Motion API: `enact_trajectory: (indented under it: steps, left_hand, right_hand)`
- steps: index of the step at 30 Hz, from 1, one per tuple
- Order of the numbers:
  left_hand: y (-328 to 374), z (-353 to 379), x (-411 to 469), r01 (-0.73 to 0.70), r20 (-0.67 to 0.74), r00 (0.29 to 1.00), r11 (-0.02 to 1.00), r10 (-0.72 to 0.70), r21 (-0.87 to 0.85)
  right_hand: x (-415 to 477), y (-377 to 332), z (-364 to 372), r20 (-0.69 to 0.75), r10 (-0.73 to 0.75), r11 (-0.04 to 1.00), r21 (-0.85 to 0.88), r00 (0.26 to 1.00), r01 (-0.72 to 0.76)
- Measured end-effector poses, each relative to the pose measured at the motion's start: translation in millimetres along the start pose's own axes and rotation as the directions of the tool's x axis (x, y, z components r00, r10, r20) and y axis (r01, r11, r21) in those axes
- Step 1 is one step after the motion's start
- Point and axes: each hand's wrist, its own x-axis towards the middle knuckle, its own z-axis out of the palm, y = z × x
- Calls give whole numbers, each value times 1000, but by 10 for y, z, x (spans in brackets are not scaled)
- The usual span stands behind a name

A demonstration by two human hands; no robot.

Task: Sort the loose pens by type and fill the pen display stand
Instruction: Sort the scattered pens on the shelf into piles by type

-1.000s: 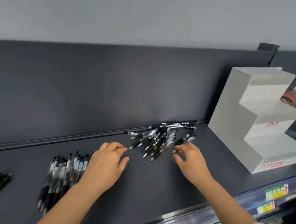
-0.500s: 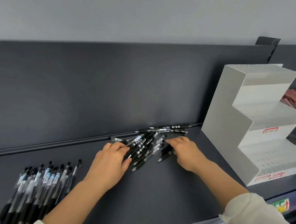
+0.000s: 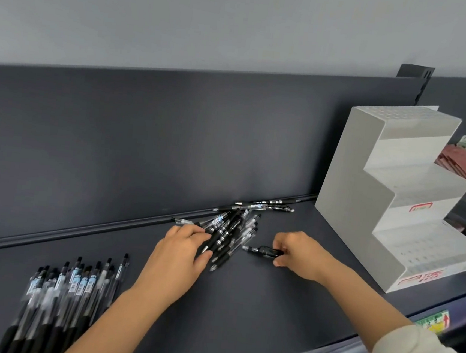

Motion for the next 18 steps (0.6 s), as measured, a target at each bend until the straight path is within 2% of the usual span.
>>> enact_trajectory:
  steps: [2, 5, 10, 12, 14, 16, 18]
  left_hand:
    - [43, -37, -1, -9, 19, 1000, 998, 11, -67]
    - [74, -123, -17, -24, 18, 999, 986, 27, -167]
    - [47, -341, -55, -50, -26, 999, 945, 44, -323]
    - [31, -434, -85, 28, -7, 999, 867, -36, -498]
    - [7, -512, -116, 124, 46, 991, 740, -124, -661]
    - [-23, -573, -163, 179, 88, 981, 629, -174, -757]
    - [-67, -629, -218, 204, 94, 972, 568, -217, -797]
  right_hand:
    - [-71, -57, 31, -24, 1, 988, 154, 1000, 3]
    - [-169, -238, 25, -53, 6, 864, 502, 999, 21]
    - [-345, -665, -24, -13, -107, 651, 755, 994, 80]
    - [-393, -805, 0, -1, -132, 588, 805, 991, 79]
    - [-413, -929, 61, -9, -138, 536, 840, 990, 82]
    - [-406, -1043, 150, -10, -147, 503, 860, 989, 84]
    - [-403, -1156, 220, -5, -153, 476, 876, 988, 78]
